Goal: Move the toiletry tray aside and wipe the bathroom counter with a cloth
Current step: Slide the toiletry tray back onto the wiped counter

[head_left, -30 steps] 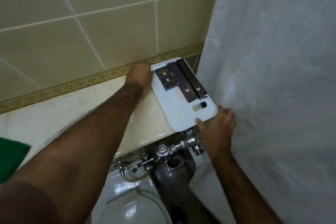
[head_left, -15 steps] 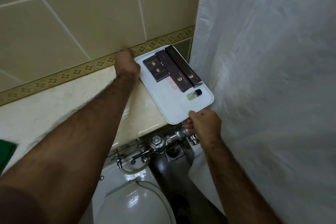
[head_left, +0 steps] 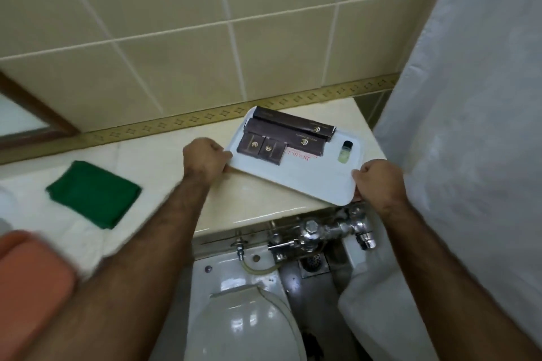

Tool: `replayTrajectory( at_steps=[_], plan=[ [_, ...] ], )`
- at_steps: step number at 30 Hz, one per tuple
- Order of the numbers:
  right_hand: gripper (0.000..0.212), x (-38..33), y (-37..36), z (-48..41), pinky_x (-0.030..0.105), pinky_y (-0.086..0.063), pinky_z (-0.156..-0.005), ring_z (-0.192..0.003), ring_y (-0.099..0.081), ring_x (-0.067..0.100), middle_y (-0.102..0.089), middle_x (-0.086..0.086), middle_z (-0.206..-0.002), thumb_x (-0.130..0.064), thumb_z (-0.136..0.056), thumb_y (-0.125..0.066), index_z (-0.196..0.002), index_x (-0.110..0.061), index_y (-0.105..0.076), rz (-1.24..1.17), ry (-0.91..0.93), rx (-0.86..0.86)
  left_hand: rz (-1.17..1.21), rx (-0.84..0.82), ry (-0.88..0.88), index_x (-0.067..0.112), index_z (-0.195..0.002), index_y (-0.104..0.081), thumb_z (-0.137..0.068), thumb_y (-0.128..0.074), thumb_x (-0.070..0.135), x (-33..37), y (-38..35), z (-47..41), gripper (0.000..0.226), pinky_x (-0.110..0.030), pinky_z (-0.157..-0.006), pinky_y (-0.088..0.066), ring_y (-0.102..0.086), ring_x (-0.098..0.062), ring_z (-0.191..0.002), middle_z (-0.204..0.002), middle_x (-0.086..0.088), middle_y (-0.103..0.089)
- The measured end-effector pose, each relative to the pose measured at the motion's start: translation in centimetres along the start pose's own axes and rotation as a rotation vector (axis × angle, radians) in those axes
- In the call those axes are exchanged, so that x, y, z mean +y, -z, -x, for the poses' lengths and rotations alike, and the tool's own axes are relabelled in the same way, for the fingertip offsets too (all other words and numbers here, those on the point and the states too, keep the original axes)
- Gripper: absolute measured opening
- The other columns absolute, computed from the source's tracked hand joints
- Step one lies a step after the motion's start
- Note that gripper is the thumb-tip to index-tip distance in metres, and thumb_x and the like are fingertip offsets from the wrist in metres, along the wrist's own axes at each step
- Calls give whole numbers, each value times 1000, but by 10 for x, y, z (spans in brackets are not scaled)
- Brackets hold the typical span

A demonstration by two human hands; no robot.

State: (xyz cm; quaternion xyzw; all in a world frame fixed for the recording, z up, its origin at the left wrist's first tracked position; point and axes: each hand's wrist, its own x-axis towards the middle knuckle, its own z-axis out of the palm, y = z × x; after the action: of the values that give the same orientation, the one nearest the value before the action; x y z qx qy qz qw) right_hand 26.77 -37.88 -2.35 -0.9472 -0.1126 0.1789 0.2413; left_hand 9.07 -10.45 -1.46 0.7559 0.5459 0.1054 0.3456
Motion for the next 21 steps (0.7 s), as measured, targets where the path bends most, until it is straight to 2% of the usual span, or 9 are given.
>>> replayTrajectory(
  at_steps=[2,3,5,9,12,14,17,21],
  plan=[
    [31,-27,-13,-3,35,-52,-88,-107,-68,38,-75,19,-110,-26,-98,-60,-106,0,-76,80,50,-23,49,16,73,9,-76,-76,-76,-77,15,-29,25,10,6,-25,-73,-62,-74,-13,-57,-62,-3,-75],
    [32,-43,-22,-4,35,-52,-88,-109,-67,38,-74,18,-114,-27,-99,-59,-110,-1,-75,113,86,-31,67,23,114,8,-78,-76,-78,-78,14,-44,37,14,6,-19,-62,-60,-71,-7,-48,-60,-3,-74],
    [33,-70,-40,-4,36,-52,-87,-111,-67,37,-73,18,-118,-28,-102,-56,-114,-3,-73,169,164,-41,71,22,174,5,-81,-75,-80,-78,11,-70,56,20,7,-9,-46,-49,-65,-1,-39,-57,-2,-73],
    [30,-113,-73,-3,36,-52,-85,-110,-67,37,-70,18,-121,-25,-103,-55,-118,-3,-70,247,268,-55,87,25,255,-4,-87,-74,-83,-77,6,-105,82,21,11,-22,-58,-59,-74,-12,-52,-61,-9,-75],
    [29,-135,-93,-6,37,-53,-86,-108,-68,36,-71,18,-119,-25,-104,-56,-116,-3,-70,289,328,-38,98,44,282,-3,-85,-73,-82,-76,5,-120,90,12,10,-26,-64,-61,-77,-21,-60,-61,-10,-75],
    [30,-143,-102,-8,36,-53,-87,-107,-68,37,-72,19,-116,-26,-105,-56,-114,-1,-70,333,355,-16,32,51,271,3,-77,-73,-83,-75,8,-125,90,6,8,-25,-68,-61,-77,-17,-61,-57,-5,-74],
    [31,-147,-108,-13,36,-52,-84,-106,-68,38,-72,21,-113,-25,-106,-54,-111,1,-70,388,379,10,-5,49,258,9,-66,-71,-84,-73,10,-122,85,-3,18,-29,-78,-62,-76,-15,-66,-56,-3,-74],
    [31,-155,-107,-28,36,-52,-85,-103,-68,38,-73,20,-110,-24,-105,-55,-111,1,-73,361,376,26,-20,29,286,6,-67,-74,-84,-72,13,-112,80,-22,18,-33,-87,-61,-76,-15,-69,-57,-4,-74]
  ],
)
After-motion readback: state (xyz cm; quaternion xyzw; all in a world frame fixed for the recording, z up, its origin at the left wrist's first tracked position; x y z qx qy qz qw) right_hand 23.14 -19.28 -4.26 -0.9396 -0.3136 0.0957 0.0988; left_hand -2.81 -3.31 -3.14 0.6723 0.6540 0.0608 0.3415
